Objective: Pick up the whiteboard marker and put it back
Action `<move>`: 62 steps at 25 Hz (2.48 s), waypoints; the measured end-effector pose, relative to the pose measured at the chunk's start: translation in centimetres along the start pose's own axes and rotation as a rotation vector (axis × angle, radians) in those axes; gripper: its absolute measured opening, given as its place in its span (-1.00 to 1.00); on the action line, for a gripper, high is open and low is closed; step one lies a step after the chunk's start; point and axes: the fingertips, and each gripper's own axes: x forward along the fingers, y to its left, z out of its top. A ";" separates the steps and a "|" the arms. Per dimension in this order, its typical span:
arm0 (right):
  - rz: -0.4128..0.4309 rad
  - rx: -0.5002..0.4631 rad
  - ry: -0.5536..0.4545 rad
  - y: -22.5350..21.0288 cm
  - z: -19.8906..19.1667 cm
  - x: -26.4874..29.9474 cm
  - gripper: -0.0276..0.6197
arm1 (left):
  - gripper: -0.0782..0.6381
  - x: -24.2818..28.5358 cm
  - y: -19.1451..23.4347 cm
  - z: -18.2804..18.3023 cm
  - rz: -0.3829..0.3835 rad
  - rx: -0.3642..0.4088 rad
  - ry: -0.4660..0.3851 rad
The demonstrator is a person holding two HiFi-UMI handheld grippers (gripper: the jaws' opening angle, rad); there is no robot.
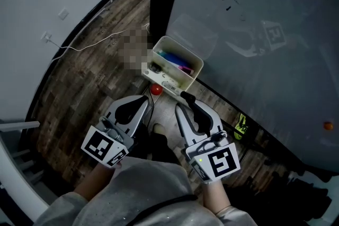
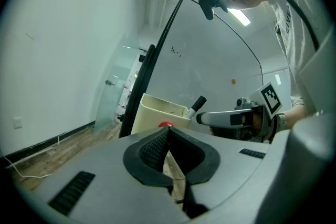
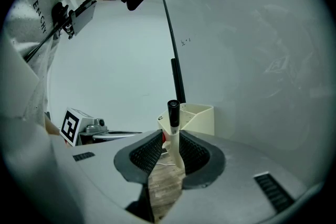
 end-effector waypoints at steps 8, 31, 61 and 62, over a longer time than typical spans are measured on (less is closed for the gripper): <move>0.029 0.003 -0.006 0.7 0.1 -0.2 -0.63 | -0.74 0.0 -0.7 0.2 -0.004 0.006 -0.008; 0.142 -0.080 -0.028 3.8 2.2 -0.4 -0.84 | -0.74 -1.2 -2.8 2.9 0.017 0.055 -0.064; 0.216 -0.115 -0.063 6.4 4.2 -1.3 -0.85 | -0.74 -2.8 -4.6 4.9 0.028 0.077 -0.105; 0.216 -0.116 -0.063 6.4 4.2 -1.3 -0.85 | -0.74 -2.8 -4.6 4.9 0.027 0.077 -0.105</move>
